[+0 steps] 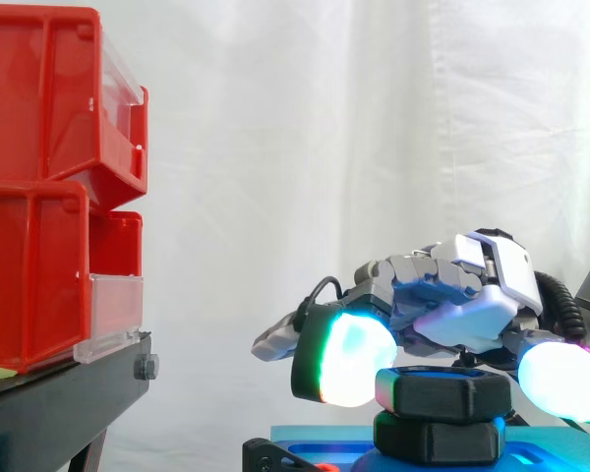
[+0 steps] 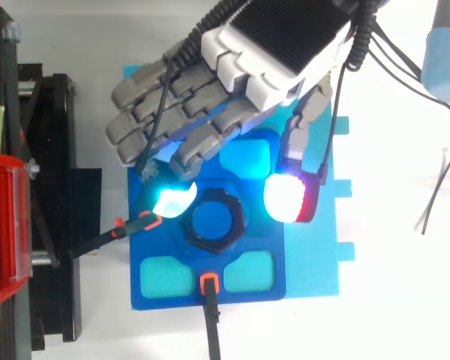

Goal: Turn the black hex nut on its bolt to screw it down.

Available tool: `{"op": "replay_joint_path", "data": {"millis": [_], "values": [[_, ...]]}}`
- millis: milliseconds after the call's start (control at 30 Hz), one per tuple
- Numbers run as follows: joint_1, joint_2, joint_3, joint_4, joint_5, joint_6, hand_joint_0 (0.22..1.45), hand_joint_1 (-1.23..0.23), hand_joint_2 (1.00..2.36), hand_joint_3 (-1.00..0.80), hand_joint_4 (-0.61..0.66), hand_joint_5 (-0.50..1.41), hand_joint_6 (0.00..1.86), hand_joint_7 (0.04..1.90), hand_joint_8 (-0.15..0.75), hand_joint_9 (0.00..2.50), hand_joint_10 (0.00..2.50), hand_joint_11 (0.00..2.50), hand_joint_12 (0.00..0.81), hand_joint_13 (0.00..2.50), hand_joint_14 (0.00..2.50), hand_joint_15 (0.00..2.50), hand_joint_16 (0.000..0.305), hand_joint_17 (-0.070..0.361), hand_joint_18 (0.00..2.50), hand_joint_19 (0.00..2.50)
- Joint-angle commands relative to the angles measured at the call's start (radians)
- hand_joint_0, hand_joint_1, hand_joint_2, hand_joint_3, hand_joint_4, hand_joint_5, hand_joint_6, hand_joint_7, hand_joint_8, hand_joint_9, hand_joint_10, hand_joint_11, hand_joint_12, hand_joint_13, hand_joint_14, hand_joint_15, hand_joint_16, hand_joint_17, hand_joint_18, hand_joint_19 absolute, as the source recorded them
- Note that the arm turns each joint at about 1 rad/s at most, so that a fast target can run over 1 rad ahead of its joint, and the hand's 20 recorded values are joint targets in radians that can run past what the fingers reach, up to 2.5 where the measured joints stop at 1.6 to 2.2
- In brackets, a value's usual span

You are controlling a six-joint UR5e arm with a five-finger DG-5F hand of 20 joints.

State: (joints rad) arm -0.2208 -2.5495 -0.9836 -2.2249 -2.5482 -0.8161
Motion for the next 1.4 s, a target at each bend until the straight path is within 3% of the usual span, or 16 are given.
{"op": "replay_joint_path", "data": {"millis": [0,400,600,1033,1300,1367], "values": [[-0.015,0.000,0.000,0.002,-0.018,0.000,0.41,-0.49,1.00,-0.50,0.32,-0.19,0.50,0.98,0.325,0.29,0.00,0.14,0.379,0.33,0.00,0.01,0.055,0.123,0.27,0.07],[-0.038,0.000,0.000,0.025,-0.049,0.022,0.41,-0.48,1.00,-0.50,0.32,-0.19,0.50,0.98,0.327,0.29,0.00,0.15,0.374,0.32,0.00,0.00,0.055,0.123,0.27,0.08],[-0.042,0.000,0.029,0.059,-0.072,0.066,0.41,-0.47,1.00,-0.50,0.32,-0.19,0.50,0.98,0.327,0.29,0.00,0.15,0.373,0.32,0.00,0.00,0.054,0.122,0.27,0.08],[-0.008,0.000,0.052,0.139,-0.069,0.149,0.41,-0.45,1.00,-0.50,0.32,-0.19,0.50,0.98,0.326,0.29,0.00,0.14,0.370,0.31,0.00,0.00,0.054,0.122,0.26,0.08],[0.018,-0.002,0.045,0.142,-0.026,0.147,0.41,-0.45,1.00,-0.50,0.31,-0.19,0.50,0.98,0.325,0.29,0.00,0.15,0.365,0.29,0.00,0.00,0.054,0.121,0.26,0.07],[0.032,0.000,0.039,0.139,0.000,0.147,0.41,-0.45,1.00,-0.50,0.32,-0.19,0.50,0.98,0.324,0.29,0.00,0.15,0.364,0.29,0.00,0.00,0.054,0.121,0.26,0.07]]}}
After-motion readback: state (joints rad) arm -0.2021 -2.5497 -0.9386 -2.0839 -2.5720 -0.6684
